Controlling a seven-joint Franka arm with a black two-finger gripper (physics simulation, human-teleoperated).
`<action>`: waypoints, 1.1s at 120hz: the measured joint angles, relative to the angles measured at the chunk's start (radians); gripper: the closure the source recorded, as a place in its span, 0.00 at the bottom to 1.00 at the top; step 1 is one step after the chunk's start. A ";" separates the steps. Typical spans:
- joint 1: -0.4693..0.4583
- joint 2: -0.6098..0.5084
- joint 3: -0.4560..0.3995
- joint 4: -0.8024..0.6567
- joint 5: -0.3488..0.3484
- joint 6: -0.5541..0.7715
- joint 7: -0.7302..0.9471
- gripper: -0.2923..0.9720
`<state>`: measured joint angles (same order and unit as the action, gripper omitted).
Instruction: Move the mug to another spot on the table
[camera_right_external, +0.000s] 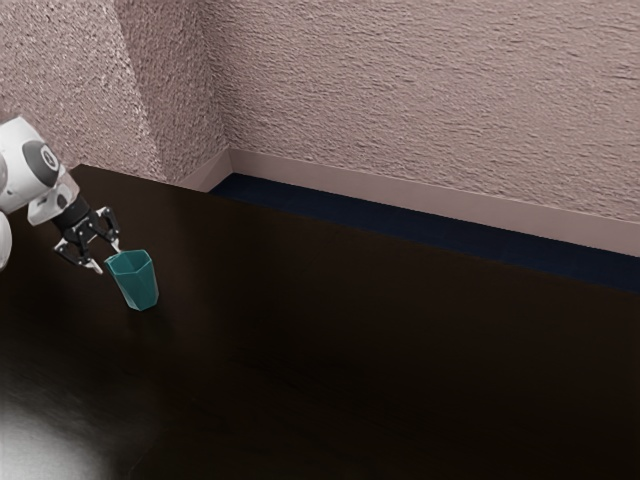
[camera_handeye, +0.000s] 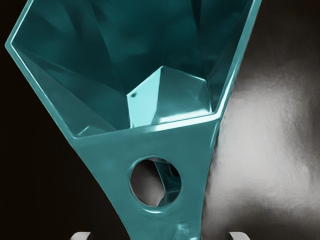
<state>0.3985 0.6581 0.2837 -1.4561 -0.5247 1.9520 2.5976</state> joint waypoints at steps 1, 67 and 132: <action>0.000 0.000 0.000 0.000 0.000 0.000 0.000 0.53; -0.005 0.003 -0.009 0.000 -0.028 0.018 -0.033 0.51; -0.011 0.001 -0.017 -0.004 -0.030 0.028 -0.083 0.60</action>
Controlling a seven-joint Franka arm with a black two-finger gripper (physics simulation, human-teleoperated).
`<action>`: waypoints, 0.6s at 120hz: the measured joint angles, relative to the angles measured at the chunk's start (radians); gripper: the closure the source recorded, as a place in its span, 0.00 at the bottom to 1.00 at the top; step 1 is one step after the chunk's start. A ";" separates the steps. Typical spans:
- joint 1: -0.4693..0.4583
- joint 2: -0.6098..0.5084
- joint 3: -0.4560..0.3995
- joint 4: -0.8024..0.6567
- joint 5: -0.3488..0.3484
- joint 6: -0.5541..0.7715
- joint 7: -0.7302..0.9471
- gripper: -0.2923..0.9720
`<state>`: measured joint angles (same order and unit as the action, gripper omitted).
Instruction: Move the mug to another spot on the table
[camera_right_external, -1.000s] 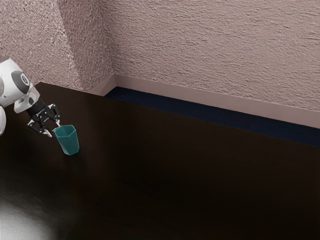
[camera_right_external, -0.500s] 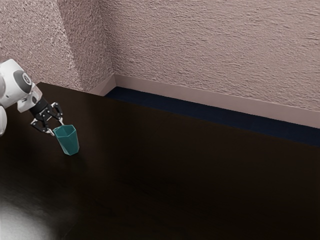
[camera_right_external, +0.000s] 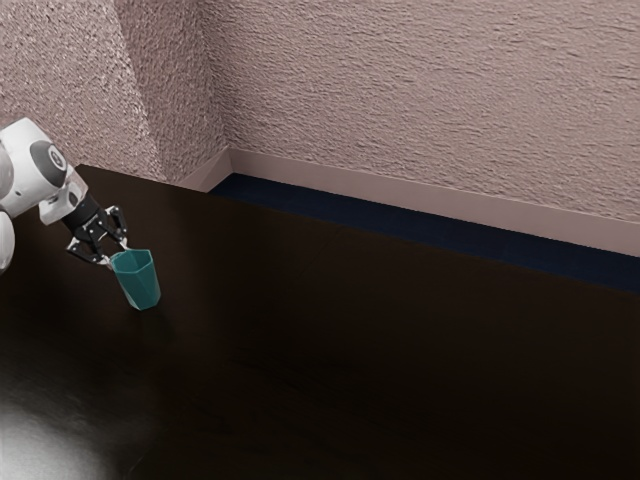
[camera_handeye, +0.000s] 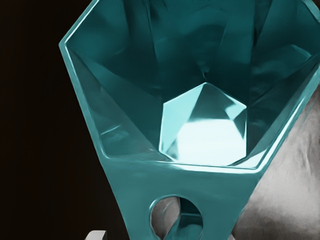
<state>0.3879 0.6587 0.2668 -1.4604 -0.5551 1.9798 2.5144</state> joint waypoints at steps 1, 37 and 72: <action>0.000 0.000 0.000 -0.001 0.000 0.000 -0.001 0.60; -0.001 -0.010 0.001 -0.028 -0.001 0.000 -0.016 0.63; -0.009 -0.032 0.001 -0.065 -0.008 0.001 -0.030 0.67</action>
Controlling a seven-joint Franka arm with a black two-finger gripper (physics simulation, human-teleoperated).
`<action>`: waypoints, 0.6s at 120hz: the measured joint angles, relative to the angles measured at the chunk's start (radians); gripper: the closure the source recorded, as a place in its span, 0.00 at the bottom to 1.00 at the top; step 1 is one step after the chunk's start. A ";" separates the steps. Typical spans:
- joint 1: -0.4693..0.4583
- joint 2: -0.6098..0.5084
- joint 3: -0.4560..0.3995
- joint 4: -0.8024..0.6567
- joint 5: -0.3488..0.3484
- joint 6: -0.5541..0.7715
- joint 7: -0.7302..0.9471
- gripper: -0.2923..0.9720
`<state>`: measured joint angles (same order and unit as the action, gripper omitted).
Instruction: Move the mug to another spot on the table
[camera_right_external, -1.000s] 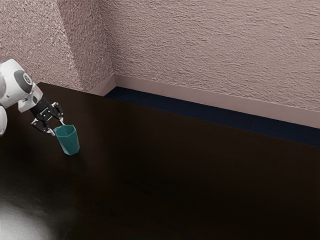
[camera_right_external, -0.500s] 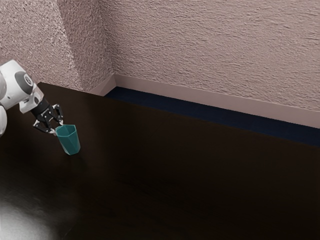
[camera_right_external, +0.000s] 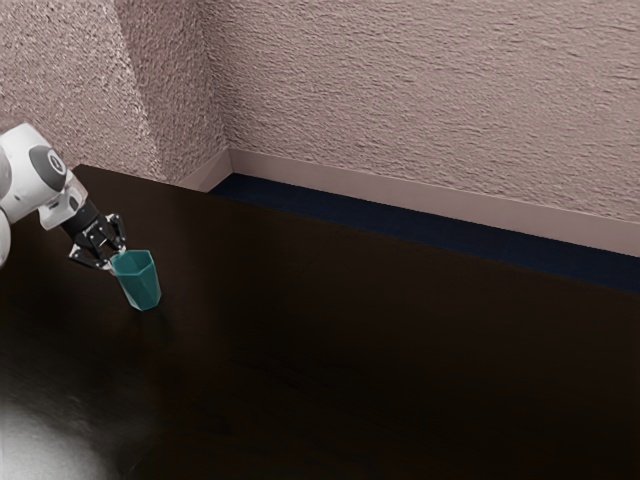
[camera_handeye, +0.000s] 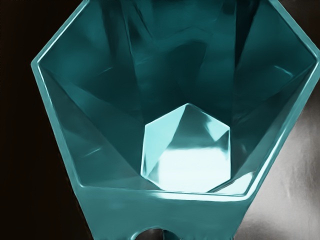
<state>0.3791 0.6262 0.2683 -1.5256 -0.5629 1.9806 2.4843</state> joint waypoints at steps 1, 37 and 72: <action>0.000 0.000 0.000 0.000 -0.001 0.000 0.000 0.67; 0.000 -0.010 0.005 -0.003 -0.015 0.005 -0.035 0.79; 0.000 -0.047 0.003 -0.002 -0.025 -0.001 -0.080 0.84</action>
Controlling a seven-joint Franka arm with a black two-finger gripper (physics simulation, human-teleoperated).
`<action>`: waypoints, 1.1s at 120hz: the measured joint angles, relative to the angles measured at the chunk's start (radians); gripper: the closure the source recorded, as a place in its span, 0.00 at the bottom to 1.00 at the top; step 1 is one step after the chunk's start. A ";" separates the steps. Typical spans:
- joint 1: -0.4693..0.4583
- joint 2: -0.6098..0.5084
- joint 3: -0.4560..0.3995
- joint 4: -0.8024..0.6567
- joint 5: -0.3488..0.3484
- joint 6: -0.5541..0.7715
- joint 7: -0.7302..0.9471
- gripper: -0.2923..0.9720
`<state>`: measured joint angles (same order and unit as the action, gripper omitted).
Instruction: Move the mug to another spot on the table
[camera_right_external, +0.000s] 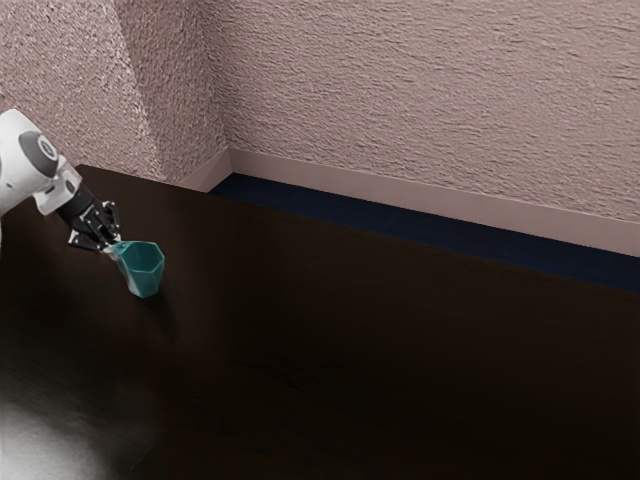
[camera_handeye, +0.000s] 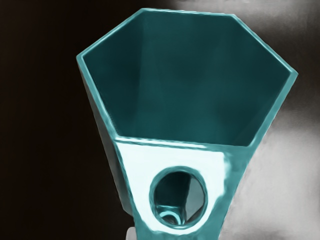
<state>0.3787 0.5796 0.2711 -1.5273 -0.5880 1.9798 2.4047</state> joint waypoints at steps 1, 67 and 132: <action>0.000 -0.002 0.000 0.000 0.000 0.000 -0.001 0.85; -0.008 -0.114 -0.047 -0.070 -0.036 -0.080 -0.068 0.85; -0.008 -0.188 -0.118 -0.258 -0.255 -0.154 -0.110 0.85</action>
<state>0.3708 0.3913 0.1528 -1.7856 -0.8429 1.8260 2.2946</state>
